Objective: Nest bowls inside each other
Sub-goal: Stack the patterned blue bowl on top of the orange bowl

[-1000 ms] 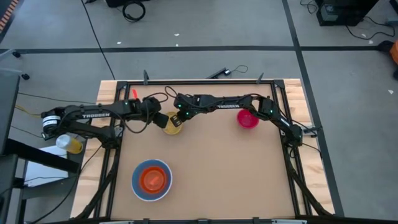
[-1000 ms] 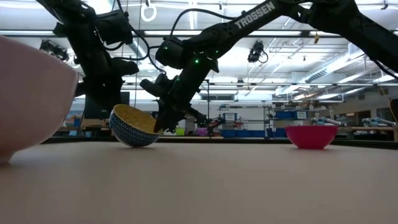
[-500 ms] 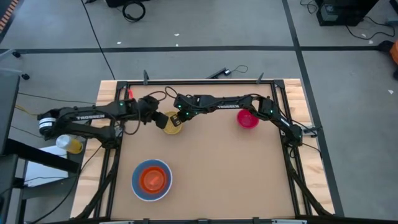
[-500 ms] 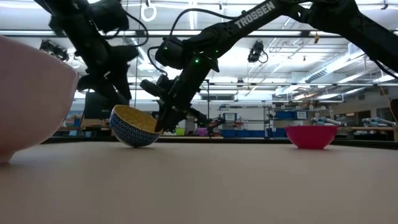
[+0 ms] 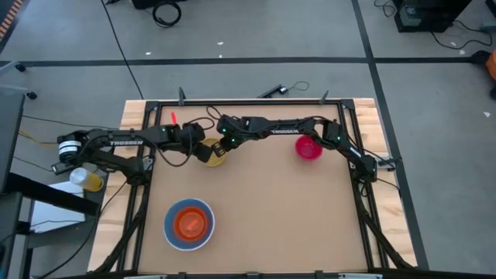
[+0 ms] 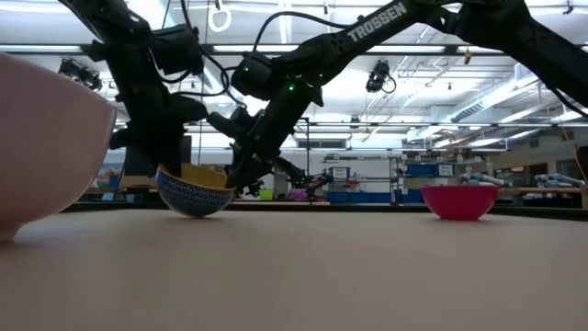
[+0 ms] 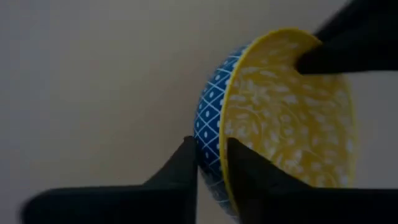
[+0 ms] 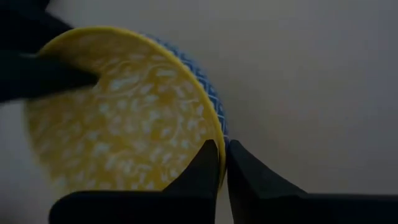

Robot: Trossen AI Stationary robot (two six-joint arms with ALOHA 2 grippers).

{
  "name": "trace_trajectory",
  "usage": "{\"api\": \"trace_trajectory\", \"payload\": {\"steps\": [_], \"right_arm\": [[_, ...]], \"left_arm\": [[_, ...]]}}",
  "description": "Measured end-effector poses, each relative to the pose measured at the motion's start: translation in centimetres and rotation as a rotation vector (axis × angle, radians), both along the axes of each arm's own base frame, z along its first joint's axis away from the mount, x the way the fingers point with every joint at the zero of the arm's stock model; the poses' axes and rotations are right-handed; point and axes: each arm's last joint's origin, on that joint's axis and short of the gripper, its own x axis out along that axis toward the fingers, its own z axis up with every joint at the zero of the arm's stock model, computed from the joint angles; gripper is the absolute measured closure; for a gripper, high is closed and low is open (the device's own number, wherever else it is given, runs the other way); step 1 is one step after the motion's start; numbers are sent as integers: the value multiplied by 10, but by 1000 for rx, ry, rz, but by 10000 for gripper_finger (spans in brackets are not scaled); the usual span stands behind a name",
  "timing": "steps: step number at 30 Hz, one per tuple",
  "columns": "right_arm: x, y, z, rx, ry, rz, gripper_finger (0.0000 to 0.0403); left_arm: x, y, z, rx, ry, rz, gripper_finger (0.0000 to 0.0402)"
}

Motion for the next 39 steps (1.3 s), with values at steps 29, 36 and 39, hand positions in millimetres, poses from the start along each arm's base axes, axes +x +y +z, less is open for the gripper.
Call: {"api": "trace_trajectory", "payload": {"steps": [29, 36, 39], "right_arm": [[-13, 231, 117, -91, -407, 414, 396], [-19, 236, 109, -107, -316, 208, 364], [-22, 235, 108, -27, -284, 103, 343]], "left_arm": [[-30, -165, 100, -356, -11, -527, 393], [-29, -198, 77, -281, 66, -538, 394], [-24, -206, 69, -243, 75, -526, 395]]}}
